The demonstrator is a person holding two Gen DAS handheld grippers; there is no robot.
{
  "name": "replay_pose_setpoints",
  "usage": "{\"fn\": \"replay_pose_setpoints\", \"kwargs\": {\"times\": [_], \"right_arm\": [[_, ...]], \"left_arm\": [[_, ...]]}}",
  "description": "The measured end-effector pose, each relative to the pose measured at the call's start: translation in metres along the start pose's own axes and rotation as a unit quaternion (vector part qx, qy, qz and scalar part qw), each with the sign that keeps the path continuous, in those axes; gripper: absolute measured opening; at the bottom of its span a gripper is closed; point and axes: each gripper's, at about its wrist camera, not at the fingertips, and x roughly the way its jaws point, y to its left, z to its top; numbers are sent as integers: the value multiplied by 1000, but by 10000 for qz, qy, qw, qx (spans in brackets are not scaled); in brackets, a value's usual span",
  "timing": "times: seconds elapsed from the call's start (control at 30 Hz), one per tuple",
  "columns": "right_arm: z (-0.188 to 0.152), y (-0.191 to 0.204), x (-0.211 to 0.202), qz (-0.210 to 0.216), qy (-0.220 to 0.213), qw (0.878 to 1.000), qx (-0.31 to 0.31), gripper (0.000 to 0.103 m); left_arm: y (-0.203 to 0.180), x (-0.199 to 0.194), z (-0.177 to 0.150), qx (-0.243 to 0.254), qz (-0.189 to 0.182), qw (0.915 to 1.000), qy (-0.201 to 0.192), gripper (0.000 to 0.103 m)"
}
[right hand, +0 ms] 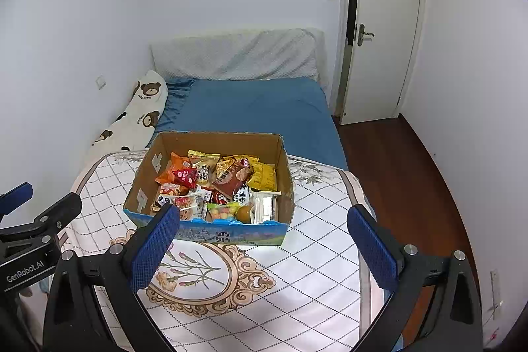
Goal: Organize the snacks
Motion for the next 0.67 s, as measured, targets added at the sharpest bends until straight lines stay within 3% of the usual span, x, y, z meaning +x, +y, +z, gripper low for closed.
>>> {"fn": "replay_pose_setpoints", "kwargs": {"times": [0.67], "right_arm": [[1, 5, -4, -41, -37, 10000, 38, 103]], "left_arm": [[0, -3, -1, 67, -93, 9999, -50, 102]]}}
